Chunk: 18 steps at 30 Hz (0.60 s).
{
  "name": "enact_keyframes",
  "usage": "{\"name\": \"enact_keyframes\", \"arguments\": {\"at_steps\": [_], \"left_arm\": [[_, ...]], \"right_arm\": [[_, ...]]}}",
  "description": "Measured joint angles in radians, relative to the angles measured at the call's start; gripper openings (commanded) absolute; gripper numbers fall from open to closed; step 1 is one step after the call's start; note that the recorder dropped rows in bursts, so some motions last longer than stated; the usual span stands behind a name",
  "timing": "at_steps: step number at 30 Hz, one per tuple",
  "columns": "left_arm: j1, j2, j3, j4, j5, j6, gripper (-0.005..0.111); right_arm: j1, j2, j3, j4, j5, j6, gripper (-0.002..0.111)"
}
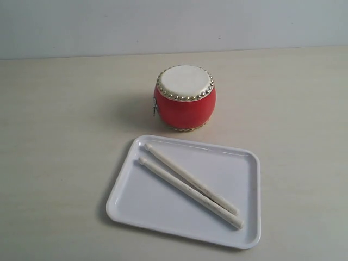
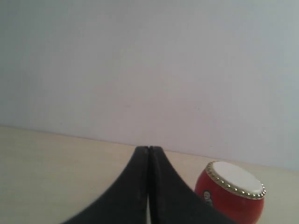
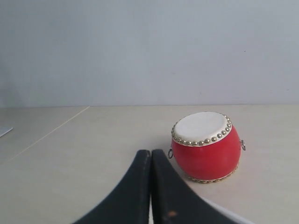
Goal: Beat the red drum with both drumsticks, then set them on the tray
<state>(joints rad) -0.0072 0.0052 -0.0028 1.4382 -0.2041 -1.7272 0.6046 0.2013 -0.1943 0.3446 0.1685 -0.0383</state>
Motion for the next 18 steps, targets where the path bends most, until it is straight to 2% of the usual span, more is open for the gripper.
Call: {"name": "enact_keyframes", "arguments": {"at_steps": [4,9,12,14,15,16,18], "left_arm": [[0.0,0.0,0.0,-0.076,0.038,0.0,0.0],[0.0,0.0,0.0,-0.351,0.043,0.0,0.0],[0.0,0.0,0.0,-0.434,0.039,0.015,0.0],[0.0,0.0,0.0,-0.453,0.03,0.142,0.0],[0.0,0.0,0.0,-0.497,0.024,0.293,0.0],[0.0,0.0,0.0,-0.571,0.022,0.449,0.0],[0.0,0.0,0.0,-0.882,0.062,0.935,0.0]], "right_arm": [[0.0,0.0,0.0,0.0,0.0,0.0,0.0],[0.0,0.0,0.0,0.002,0.0,0.0,0.0],[0.0,0.0,0.0,0.002,0.0,0.0,0.0],[0.0,0.0,0.0,0.002,0.0,0.0,0.0],[0.0,0.0,0.0,0.002,0.0,0.0,0.0],[0.0,0.0,0.0,0.002,-0.001,0.0,0.0],[0.0,0.0,0.0,0.002,-0.001,0.0,0.0]]}}
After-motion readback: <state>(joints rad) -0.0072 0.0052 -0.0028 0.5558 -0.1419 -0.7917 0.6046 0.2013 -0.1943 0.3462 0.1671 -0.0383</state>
